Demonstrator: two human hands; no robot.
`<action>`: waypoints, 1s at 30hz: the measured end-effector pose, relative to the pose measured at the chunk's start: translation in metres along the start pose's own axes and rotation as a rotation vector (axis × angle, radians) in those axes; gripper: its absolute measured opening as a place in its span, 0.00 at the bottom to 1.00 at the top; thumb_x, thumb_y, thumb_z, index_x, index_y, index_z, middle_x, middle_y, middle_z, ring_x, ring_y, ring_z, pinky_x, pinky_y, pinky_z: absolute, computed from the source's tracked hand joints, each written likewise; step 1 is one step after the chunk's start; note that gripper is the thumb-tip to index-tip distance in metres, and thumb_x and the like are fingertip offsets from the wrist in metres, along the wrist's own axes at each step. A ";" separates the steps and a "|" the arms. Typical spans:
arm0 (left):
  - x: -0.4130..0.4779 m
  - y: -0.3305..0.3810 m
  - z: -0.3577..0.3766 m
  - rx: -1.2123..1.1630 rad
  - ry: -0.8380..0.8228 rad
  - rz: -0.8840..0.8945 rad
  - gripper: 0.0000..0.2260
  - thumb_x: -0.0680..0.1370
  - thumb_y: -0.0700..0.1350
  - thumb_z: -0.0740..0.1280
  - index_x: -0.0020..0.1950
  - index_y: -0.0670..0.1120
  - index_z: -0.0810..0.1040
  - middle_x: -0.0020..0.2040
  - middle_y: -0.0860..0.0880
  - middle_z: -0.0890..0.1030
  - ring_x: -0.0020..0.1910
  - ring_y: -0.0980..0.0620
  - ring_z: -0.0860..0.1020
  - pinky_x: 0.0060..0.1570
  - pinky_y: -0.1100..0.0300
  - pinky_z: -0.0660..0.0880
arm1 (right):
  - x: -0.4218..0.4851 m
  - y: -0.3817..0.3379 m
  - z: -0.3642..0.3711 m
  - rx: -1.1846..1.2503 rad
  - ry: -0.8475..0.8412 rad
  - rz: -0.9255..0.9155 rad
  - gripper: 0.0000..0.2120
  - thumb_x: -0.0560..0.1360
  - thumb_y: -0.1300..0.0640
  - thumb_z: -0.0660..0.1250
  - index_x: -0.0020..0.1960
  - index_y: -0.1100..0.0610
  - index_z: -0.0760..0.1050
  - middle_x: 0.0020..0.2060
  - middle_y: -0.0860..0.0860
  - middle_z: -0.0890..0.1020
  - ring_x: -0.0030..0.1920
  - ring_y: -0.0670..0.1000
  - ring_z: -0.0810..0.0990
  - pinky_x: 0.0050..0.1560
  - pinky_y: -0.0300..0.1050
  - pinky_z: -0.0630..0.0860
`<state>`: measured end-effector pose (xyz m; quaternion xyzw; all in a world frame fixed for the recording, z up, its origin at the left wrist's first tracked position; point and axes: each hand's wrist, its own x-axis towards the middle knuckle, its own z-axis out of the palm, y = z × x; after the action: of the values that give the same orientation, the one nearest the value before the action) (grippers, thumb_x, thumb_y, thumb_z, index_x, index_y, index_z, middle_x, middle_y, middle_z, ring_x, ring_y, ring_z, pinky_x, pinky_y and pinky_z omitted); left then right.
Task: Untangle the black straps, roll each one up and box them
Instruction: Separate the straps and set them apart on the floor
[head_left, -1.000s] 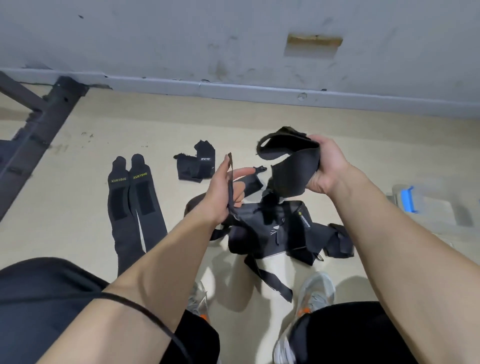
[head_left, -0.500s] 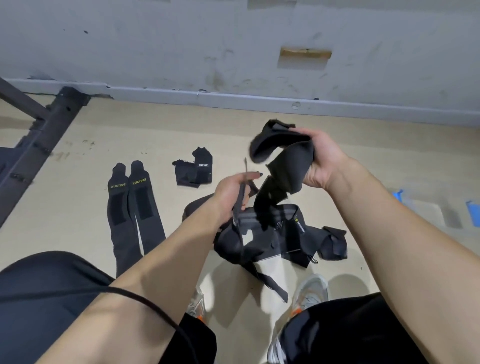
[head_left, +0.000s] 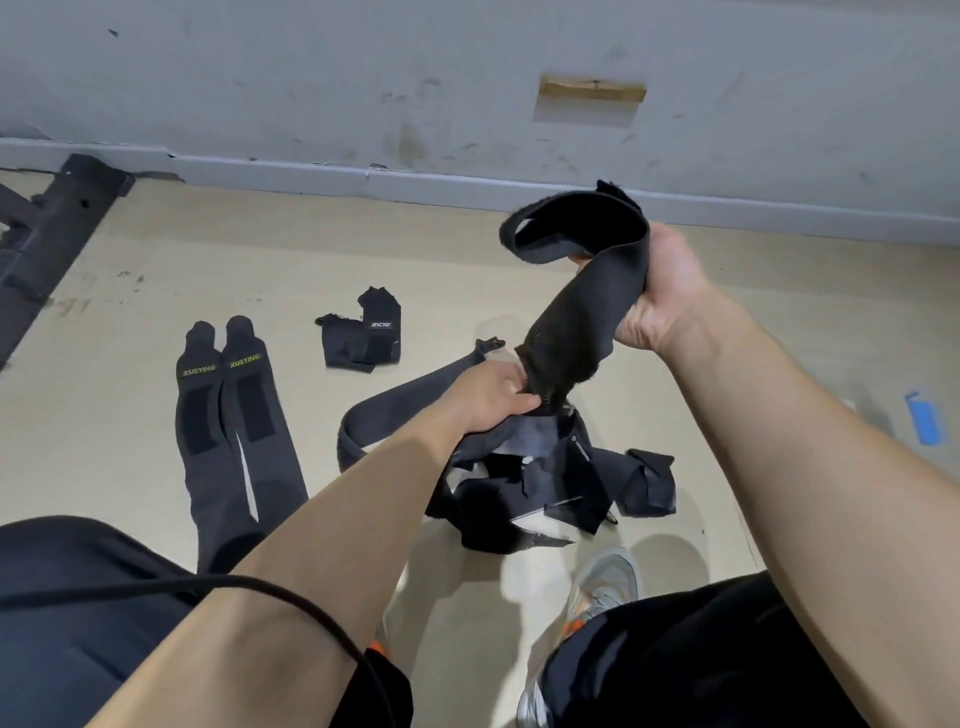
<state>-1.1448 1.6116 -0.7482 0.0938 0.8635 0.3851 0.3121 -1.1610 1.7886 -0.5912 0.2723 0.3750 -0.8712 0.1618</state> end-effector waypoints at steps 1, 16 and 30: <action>-0.002 -0.010 -0.001 0.047 0.025 -0.017 0.16 0.78 0.51 0.73 0.34 0.53 0.70 0.34 0.51 0.73 0.36 0.55 0.70 0.40 0.57 0.66 | 0.000 -0.003 -0.003 -0.016 0.051 -0.016 0.13 0.80 0.54 0.62 0.40 0.59 0.74 0.28 0.50 0.73 0.23 0.47 0.67 0.24 0.36 0.66; 0.000 -0.082 -0.019 -0.630 0.302 -0.491 0.20 0.76 0.61 0.73 0.56 0.45 0.83 0.59 0.43 0.84 0.58 0.43 0.82 0.64 0.48 0.77 | 0.013 0.016 -0.049 -0.088 0.261 0.051 0.15 0.78 0.54 0.59 0.54 0.60 0.81 0.45 0.57 0.85 0.41 0.58 0.85 0.46 0.52 0.84; -0.006 -0.039 -0.001 -0.345 0.399 -0.397 0.14 0.80 0.53 0.69 0.58 0.45 0.82 0.55 0.50 0.82 0.61 0.47 0.79 0.60 0.57 0.72 | 0.008 0.027 -0.050 -0.198 0.262 0.095 0.15 0.77 0.52 0.60 0.34 0.56 0.71 0.24 0.52 0.71 0.24 0.53 0.69 0.36 0.42 0.69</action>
<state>-1.1374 1.5816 -0.7736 -0.2078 0.8311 0.4679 0.2171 -1.1365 1.8072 -0.6403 0.3839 0.4634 -0.7784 0.1787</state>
